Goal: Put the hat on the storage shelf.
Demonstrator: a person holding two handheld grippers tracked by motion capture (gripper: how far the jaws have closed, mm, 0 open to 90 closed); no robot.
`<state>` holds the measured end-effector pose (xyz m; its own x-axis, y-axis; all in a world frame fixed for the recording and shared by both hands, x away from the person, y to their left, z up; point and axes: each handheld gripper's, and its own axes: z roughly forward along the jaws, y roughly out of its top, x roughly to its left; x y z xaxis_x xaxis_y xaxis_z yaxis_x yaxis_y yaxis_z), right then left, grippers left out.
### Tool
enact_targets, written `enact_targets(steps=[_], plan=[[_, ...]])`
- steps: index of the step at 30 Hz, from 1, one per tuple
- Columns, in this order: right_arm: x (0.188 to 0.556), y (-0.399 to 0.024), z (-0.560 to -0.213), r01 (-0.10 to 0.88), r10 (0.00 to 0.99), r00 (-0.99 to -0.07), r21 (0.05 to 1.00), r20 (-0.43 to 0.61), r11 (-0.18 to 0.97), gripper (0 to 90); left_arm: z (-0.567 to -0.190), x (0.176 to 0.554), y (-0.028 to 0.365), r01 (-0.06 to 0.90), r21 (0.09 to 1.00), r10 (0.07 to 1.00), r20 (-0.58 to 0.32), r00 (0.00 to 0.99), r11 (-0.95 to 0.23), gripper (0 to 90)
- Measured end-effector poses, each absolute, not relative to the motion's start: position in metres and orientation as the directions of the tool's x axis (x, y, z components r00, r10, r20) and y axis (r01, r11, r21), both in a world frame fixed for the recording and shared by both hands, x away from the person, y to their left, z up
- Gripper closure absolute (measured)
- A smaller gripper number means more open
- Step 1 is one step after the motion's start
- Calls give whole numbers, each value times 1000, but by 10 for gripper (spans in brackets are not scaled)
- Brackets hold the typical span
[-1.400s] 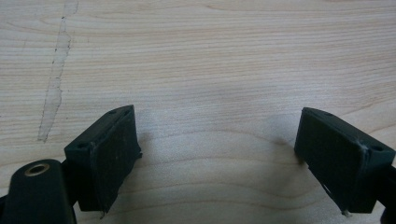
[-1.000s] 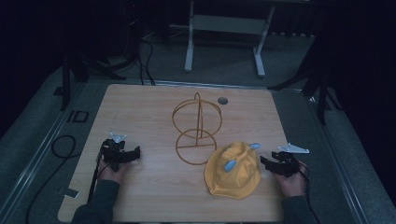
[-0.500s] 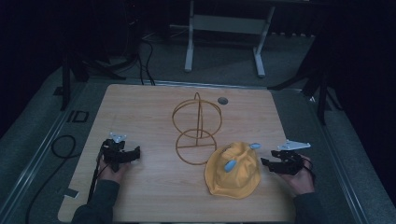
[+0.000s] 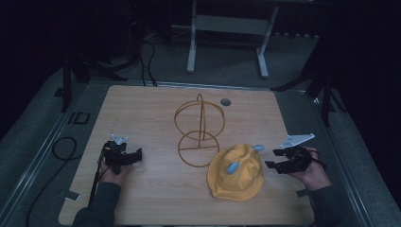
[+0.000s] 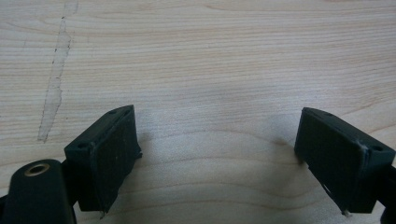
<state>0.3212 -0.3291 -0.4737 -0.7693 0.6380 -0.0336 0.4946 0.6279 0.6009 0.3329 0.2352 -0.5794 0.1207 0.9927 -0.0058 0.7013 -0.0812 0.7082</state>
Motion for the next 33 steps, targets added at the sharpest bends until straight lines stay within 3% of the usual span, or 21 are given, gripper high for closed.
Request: enact_targets(steps=[22,33], plan=[[326,-302,-428,372,481,-874,533,-76,760,310,-579,333,235,701,708,993,-6,121,-81,135],[332,-278,-424,321,416,-904,497,-92,806,275,-579,333,235,701,709,993,-6,120,-80,135]])
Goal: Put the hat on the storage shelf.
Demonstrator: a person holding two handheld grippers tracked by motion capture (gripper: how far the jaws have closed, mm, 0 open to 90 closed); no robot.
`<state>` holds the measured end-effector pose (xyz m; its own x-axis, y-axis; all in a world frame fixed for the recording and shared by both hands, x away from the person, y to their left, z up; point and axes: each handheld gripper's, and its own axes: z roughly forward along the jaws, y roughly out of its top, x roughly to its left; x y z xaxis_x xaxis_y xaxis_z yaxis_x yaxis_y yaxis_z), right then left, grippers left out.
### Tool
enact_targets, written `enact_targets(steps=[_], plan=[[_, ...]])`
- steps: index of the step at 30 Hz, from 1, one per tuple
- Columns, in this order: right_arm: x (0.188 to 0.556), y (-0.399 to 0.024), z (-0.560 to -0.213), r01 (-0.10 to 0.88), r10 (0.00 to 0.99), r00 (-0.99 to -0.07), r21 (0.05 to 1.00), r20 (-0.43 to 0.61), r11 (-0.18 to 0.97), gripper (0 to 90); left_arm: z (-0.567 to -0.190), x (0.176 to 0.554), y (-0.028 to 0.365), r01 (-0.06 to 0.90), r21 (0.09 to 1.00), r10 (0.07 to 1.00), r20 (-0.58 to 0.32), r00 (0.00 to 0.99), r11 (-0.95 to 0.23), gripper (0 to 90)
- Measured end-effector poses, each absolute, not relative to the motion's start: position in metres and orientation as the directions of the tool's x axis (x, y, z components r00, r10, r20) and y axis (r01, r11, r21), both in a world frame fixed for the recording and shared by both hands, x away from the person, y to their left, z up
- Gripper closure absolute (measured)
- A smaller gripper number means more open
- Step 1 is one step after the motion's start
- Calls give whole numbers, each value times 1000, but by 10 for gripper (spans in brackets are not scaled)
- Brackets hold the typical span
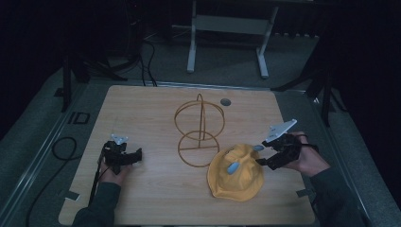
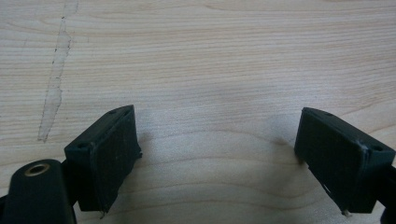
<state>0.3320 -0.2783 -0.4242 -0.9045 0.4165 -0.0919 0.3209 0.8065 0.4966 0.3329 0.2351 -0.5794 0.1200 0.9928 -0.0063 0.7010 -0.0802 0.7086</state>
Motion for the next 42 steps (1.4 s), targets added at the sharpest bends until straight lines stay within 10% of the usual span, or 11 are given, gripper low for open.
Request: enact_targets(steps=[33,42], plan=[[353,-218,-439,164,197,-976,287,-90,944,334,-579,333,235,702,708,993,-6,121,-81,135],[358,-208,-443,121,135,-990,213,-52,970,660,-579,333,235,702,707,993,-6,121,-81,135]])
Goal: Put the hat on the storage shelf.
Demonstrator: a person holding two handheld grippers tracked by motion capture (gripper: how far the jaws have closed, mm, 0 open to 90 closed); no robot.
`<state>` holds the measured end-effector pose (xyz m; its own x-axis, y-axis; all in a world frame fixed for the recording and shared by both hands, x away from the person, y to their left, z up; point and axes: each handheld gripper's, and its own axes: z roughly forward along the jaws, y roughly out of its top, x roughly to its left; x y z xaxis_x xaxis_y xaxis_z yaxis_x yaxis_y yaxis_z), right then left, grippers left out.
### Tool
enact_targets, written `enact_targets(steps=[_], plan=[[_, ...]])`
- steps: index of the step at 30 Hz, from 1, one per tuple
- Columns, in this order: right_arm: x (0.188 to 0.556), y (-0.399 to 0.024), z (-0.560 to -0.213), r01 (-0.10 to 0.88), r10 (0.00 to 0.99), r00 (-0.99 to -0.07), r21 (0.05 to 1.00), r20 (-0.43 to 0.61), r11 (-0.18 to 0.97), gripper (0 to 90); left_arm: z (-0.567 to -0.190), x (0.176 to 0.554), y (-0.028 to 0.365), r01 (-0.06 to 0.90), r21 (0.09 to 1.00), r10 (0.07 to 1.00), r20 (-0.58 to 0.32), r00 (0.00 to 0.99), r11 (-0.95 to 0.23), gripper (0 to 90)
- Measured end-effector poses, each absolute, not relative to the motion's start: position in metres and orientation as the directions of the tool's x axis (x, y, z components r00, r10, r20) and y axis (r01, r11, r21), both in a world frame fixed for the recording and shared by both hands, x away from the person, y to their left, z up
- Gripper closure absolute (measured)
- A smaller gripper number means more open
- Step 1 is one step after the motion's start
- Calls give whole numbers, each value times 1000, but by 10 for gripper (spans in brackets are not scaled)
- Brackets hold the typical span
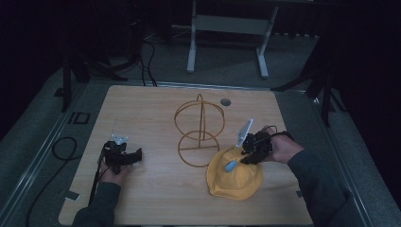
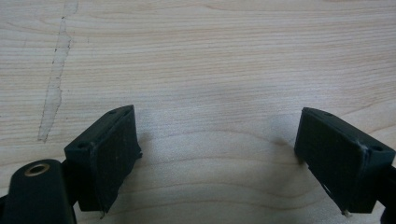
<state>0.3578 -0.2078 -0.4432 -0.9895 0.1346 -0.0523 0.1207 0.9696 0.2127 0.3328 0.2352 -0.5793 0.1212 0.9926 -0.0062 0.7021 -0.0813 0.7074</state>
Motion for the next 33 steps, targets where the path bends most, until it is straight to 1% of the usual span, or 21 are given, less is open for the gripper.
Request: enact_targets(steps=[4,8,16,33], plan=[[359,-206,-442,107,119,-992,196,-49,975,745,-579,333,235,702,707,993,-6,121,-81,135],[360,-209,-438,102,115,-992,203,-51,974,813,-579,333,235,702,708,993,-6,121,-81,135],[361,-221,-431,133,146,-988,212,-46,968,830,-579,333,235,702,707,993,-6,121,-81,135],[374,-243,-417,206,224,-972,211,-66,956,832,-579,333,235,701,709,993,-7,120,-79,135]])
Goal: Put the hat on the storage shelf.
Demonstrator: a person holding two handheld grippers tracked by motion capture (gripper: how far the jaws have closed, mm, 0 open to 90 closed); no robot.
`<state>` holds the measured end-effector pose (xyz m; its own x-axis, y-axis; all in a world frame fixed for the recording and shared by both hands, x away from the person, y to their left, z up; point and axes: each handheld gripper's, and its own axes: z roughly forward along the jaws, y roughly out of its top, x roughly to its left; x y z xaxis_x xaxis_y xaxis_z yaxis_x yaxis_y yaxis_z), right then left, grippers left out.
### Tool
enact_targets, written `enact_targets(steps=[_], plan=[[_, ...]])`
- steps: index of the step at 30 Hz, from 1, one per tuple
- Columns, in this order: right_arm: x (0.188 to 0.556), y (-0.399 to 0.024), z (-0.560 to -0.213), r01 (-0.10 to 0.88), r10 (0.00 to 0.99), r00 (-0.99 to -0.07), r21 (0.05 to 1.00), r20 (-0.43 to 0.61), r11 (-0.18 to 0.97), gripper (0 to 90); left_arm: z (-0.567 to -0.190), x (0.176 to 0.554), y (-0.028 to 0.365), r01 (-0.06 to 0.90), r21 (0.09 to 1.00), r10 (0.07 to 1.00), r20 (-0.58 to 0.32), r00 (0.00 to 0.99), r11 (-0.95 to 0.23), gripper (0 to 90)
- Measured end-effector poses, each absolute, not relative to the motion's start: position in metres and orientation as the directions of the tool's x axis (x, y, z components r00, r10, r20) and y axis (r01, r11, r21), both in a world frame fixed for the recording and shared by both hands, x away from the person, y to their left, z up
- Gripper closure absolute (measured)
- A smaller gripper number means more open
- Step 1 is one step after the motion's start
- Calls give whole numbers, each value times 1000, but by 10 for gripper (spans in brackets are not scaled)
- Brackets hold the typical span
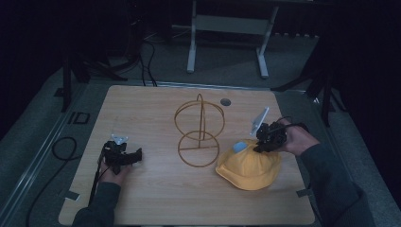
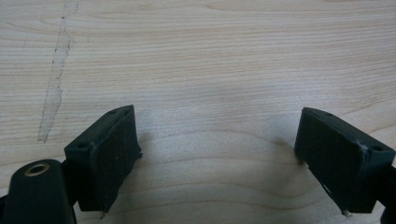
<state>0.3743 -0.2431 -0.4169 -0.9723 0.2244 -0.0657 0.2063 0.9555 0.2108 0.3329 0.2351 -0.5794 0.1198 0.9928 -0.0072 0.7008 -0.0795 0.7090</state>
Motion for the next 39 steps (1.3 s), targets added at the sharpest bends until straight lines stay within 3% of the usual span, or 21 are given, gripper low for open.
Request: enact_targets(steps=[39], plan=[[409,-283,-369,347,392,-914,301,-103,888,832,-579,333,235,702,707,993,-4,121,-83,135]])
